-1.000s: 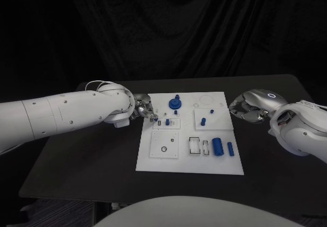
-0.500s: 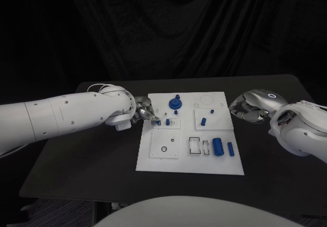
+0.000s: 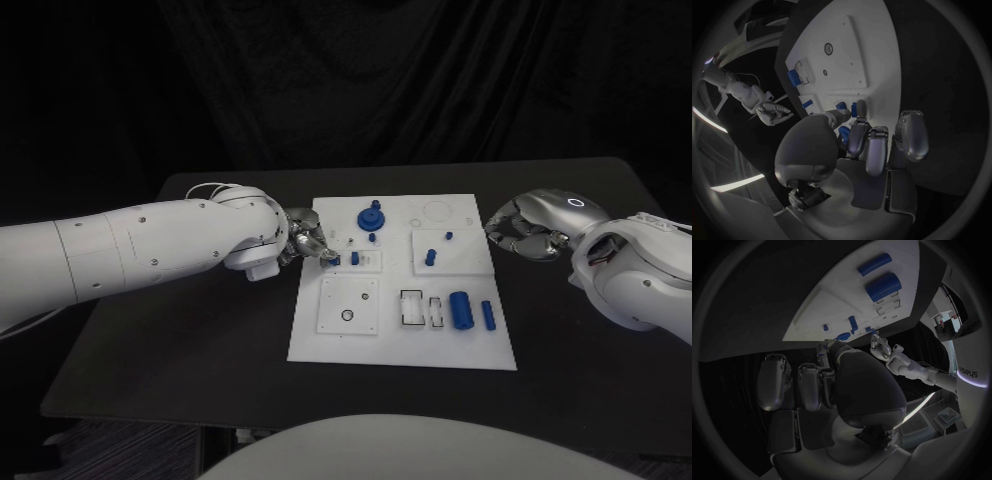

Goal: Assemble the parts on the task board

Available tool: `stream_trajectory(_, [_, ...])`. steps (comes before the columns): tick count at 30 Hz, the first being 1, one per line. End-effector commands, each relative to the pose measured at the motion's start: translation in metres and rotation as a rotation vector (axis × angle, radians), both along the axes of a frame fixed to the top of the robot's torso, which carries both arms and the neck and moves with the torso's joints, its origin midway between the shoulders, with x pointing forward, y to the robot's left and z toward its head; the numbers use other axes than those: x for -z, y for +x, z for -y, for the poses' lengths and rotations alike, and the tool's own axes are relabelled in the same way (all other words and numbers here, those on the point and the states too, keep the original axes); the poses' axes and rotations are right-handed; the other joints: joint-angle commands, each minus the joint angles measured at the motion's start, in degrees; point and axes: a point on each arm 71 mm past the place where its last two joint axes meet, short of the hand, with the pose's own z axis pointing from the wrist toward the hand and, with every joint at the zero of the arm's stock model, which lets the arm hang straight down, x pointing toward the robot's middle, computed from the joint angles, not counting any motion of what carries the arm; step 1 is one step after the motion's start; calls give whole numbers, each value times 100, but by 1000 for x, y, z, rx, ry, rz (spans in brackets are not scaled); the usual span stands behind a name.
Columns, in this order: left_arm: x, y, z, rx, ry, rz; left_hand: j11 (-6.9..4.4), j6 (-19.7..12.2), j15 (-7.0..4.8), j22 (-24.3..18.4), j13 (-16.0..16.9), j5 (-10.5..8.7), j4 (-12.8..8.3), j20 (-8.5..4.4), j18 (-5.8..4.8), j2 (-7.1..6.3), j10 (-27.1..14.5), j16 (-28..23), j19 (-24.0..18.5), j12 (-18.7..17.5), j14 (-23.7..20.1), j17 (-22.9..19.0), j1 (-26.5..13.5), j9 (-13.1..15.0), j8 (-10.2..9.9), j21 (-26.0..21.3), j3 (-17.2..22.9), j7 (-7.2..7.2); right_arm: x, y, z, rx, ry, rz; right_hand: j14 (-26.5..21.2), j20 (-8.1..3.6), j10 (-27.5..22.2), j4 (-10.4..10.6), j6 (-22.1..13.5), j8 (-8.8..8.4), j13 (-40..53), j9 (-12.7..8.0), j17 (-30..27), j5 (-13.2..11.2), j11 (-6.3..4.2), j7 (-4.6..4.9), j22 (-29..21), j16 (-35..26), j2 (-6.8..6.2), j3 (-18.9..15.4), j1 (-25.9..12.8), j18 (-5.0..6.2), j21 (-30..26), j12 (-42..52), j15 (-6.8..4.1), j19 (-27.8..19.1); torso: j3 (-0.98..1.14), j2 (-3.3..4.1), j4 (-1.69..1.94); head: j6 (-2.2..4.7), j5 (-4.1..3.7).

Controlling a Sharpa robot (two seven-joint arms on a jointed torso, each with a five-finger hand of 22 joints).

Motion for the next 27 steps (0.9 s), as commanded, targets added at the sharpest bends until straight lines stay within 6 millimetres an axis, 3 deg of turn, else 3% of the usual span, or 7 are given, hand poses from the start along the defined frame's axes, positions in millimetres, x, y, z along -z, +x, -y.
stream_trajectory(1, [0,0,2,-16,-25,13,5,-22,7,948,729,10,-8,8,69,7,-47,15,-32,-18,605,1509,-51,-3,-29,-33,-4,33,-1,0,1,13,-5,1,431,-23,413,1,50,-38,1312,9,883,11,-17,1,1049,-4,13,47,47,28,-16,-22,-13,21,0,-1,0,-1,-12])
stream_trajectory(27, [10,0,1,-44,-35,27,6,-49,8,946,727,45,-52,11,72,38,-54,15,-37,-21,605,1509,-23,0,-43,-44,19,37,-1,0,2,14,-4,2,431,-23,413,1,50,-38,1312,9,883,11,-17,1,1049,-4,13,47,47,28,-16,-22,-13,21,-1,0,-2,-1,-19])
